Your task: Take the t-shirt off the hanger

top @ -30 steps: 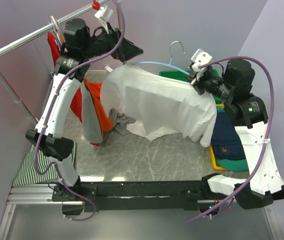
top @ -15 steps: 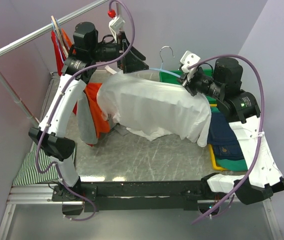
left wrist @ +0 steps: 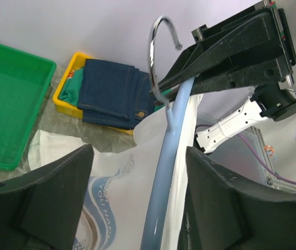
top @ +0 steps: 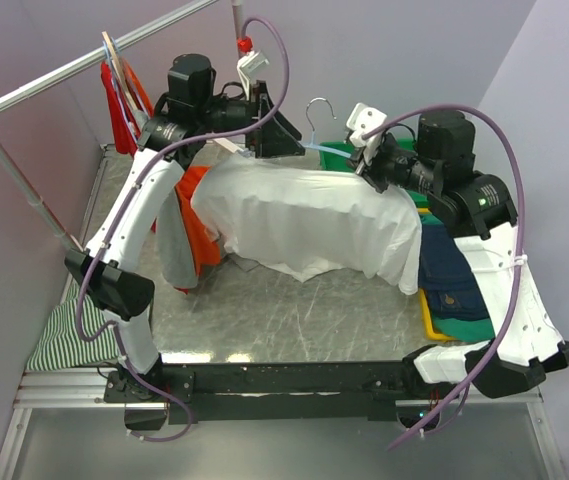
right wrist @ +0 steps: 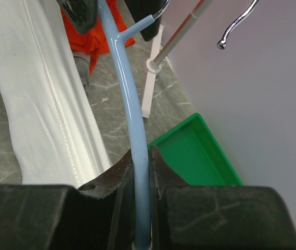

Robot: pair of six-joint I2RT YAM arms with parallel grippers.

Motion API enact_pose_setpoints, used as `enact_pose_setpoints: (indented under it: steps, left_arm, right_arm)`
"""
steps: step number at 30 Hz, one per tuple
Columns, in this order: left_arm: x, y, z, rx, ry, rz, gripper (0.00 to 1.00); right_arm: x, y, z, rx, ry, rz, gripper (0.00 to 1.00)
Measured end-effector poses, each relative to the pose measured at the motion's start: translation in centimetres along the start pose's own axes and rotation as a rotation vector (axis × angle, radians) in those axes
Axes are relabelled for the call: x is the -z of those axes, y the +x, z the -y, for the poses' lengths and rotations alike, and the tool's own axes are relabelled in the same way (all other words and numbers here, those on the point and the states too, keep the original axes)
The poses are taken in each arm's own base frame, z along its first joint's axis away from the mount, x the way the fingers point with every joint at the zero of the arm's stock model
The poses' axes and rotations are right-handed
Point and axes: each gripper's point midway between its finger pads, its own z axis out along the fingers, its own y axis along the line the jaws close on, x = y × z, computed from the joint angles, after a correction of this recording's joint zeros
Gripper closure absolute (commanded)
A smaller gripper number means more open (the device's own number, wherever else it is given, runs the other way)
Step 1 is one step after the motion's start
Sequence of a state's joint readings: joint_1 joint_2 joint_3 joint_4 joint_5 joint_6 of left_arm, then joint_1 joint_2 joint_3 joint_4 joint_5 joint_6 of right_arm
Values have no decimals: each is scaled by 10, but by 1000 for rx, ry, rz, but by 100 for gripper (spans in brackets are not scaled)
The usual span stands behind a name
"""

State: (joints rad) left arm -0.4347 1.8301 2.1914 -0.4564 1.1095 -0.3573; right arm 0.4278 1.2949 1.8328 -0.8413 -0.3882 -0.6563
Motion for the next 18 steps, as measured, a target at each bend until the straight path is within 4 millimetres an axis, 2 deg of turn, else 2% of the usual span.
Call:
enact_pose_setpoints:
  steps: [3, 5, 6, 8, 9, 13, 18]
  left_arm:
    - [-2, 3, -1, 3, -3, -6, 33]
    - [-4, 5, -1, 3, -2, -10, 41]
    - [-4, 6, -1, 5, 1, -14, 52]
    - [-5, 8, 2, 2, 14, -21, 64]
    - [-6, 9, 3, 1, 19, -23, 74]
    - [-8, 13, 13, -20, 70, -41, 97]
    - [-7, 14, 20, -59, 95, -49, 99]
  right_arm:
    - [-7, 2, -6, 1, -28, -7, 100]
    - [-10, 2, -9, 2, -40, -10, 100]
    - [-11, 2, -10, 4, -44, -11, 100]
    - [-12, 3, -10, 4, -43, -17, 100]
    - [-13, 5, -10, 4, -41, -23, 100]
    - [-14, 9, -10, 2, -43, -40, 100]
    - [-14, 9, -12, 0, -53, -38, 100]
